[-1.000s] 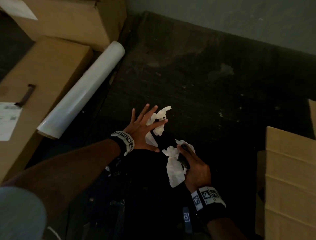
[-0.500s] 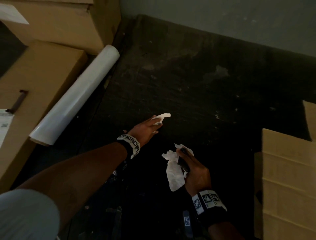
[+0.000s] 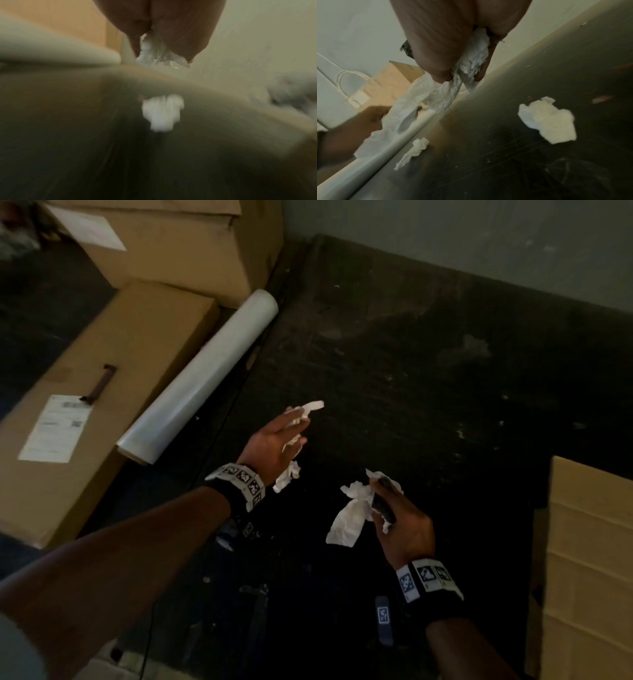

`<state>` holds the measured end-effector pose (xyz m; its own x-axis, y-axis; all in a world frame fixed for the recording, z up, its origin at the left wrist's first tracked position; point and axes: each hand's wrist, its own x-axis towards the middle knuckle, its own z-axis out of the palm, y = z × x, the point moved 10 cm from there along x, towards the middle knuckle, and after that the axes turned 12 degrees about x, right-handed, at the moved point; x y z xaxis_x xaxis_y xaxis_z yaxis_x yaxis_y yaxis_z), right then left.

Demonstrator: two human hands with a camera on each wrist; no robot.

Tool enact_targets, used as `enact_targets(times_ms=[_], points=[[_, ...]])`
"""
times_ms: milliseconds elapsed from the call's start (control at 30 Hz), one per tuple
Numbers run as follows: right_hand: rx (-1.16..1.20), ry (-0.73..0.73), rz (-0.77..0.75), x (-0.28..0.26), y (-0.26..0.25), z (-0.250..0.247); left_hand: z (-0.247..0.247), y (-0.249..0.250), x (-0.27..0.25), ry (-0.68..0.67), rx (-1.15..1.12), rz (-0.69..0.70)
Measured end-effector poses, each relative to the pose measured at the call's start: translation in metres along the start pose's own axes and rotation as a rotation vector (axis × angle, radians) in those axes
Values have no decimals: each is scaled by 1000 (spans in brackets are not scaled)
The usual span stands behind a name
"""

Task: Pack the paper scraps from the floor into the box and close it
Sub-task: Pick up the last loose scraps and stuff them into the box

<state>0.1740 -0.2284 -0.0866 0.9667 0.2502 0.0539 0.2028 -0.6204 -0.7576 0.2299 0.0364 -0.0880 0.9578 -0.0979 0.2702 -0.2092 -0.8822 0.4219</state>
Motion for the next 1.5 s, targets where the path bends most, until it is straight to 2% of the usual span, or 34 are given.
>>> enact_targets(times_ms=[33,167,233,300,467,567,700,900,1100,1300,1400,1500], points=[[2,-11,1,1,-2,2,6,-1,-14,-37,34,-8],[-7,-61,4,2,-10,13,54,2,-64,-328,172,-60],[-15,-68,6,0,-13,16,72,7,-81,-383,135,-29],[-21,-78,7,-3,-14,19,78,8,-88,-345,105,18],[-44,-161,2,-12,-13,31,76,-2,-86,-371,100,-74],[-46,-195,-30,-18,-17,38,56,13,-86,-294,127,-34],[-53,-184,-87,-28,-34,34,35,33,-98,-271,43,-40],[-84,-173,-174,-48,-69,14,-21,79,-99,-138,-3,46],[-168,-102,-288,-62,-111,-43,-82,137,-78,2,-20,160],[-247,107,-370,-65,-124,-154,-123,217,-37,125,-11,231],[-273,214,-368,-70,-117,-214,-123,264,-23,140,-57,279],[-305,280,-352,-83,-104,-256,-98,299,-21,104,-79,283]])
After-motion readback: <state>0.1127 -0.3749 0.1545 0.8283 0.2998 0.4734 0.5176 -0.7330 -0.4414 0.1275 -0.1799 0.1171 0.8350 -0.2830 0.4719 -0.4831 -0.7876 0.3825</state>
